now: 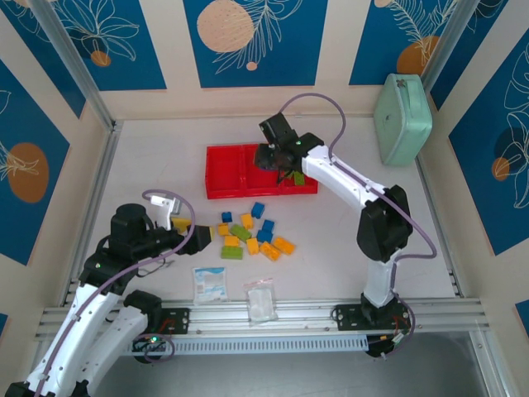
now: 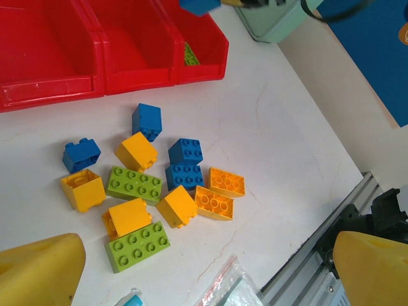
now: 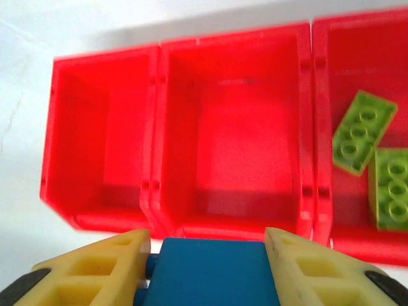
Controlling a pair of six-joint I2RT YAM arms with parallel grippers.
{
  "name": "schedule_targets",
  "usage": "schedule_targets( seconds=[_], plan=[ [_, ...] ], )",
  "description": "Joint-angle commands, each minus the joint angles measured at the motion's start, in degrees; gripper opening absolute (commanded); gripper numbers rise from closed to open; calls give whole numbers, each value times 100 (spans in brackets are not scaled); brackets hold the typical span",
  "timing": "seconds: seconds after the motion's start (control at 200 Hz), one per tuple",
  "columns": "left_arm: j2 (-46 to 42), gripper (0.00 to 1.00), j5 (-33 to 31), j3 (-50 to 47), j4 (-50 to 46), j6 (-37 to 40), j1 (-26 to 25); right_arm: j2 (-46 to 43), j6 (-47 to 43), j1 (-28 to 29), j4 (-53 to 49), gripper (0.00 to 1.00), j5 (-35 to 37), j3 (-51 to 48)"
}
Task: Sort the legos into containers by color
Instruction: Place the lego in the container.
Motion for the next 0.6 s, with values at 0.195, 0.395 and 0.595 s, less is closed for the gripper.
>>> schedule_targets(
  seconds=[0.195, 0.395, 0.595],
  plan=[
    [-52, 100, 85, -44, 43, 161, -46, 1550, -531, -262, -319, 25, -976, 1491],
    [-52, 99, 88, -44, 38, 161, -46, 2290, -628, -260, -622, 29, -1116, 2255],
    [-52, 99, 97, -43, 40, 161, -45, 2680, -631, -348, -759, 39, -1072, 2671]
  ],
)
